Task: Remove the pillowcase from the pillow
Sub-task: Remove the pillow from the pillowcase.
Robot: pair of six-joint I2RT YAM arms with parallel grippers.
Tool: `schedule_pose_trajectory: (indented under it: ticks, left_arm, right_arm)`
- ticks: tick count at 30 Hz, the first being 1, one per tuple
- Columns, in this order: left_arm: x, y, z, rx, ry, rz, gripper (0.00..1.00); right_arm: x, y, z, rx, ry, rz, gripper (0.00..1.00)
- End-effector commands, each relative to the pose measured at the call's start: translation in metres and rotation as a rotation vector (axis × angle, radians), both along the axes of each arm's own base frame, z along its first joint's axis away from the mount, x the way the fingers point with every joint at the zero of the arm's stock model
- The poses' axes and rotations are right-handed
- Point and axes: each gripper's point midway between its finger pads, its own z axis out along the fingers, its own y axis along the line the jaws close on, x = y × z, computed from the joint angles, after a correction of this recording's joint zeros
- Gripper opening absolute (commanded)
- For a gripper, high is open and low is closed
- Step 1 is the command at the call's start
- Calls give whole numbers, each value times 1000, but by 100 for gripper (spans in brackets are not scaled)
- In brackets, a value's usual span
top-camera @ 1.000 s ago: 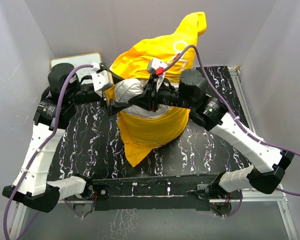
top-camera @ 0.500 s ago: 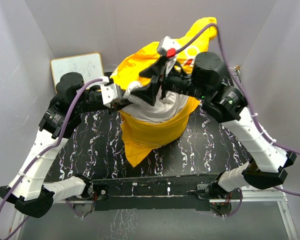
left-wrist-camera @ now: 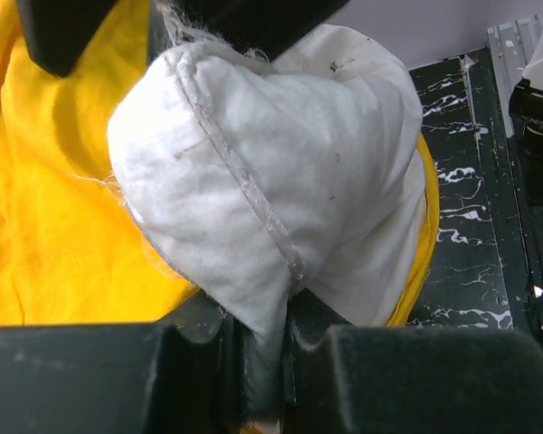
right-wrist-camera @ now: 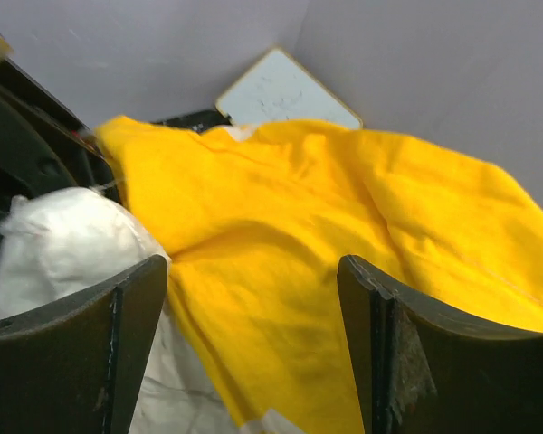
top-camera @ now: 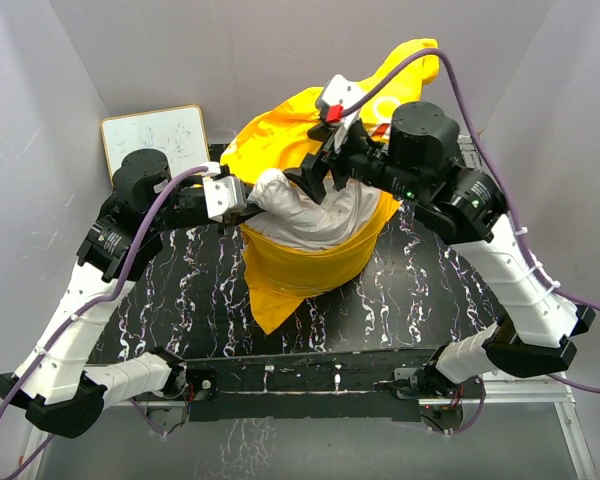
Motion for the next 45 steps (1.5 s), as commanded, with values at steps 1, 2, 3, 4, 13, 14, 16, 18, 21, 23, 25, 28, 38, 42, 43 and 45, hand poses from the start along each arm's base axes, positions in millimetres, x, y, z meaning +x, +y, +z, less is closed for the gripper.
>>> schedule_pose_trajectory:
  ticks: [1,2,3,4,13,14,16,18,21,23,25,28,38,42,43,45]
  left_arm:
    - [-3,2,-16,49,34,-3,0]
    - [-4,2,-14,46,32,-6,0]
    - [-5,1,-13,47,34,-8,0]
    - [-6,2,-13,47,35,-9,0]
    - [-21,2,-10,53,38,-50,0]
    - [-20,3,-11,57,34,-48,0]
    - [-21,4,-12,64,38,-49,0]
    - [-27,5,-13,70,44,-65,0]
    - [-34,6,-15,75,56,-87,0]
    - [-38,6,-14,76,61,-97,0]
    - [-39,7,-13,76,62,-100,0]
    - [-38,7,-11,77,44,-98,0]
    - [-37,7,-5,67,2,-103,0]
    - [-37,7,-10,74,7,-102,0]
    - [-36,7,-10,75,9,-101,0]
    - [-35,7,-10,77,7,-100,0]
  right_arm:
    - [30,-14,-37,-166,-7,-142,76]
    - [34,-14,-41,-186,-11,-154,74]
    - [37,-13,-45,-204,-14,-160,72]
    - [42,-13,-50,-222,-17,-174,70]
    - [115,-38,-27,-192,-141,-590,28]
    - [121,-45,-17,-161,-162,-644,24]
    - [132,-56,3,-92,-198,-732,15]
    - [142,-65,17,-36,-212,-790,10]
    - [157,-84,30,19,-217,-881,8]
    - [165,-94,31,41,-210,-903,8]
    - [171,-101,28,54,-195,-900,8]
    - [160,-87,23,55,-154,-765,8]
    - [143,-140,51,226,-77,-781,43]
    - [72,-91,84,317,-134,-331,71]
    - [57,-82,85,298,-133,-248,77]
    - [32,-65,74,241,-127,-123,85]
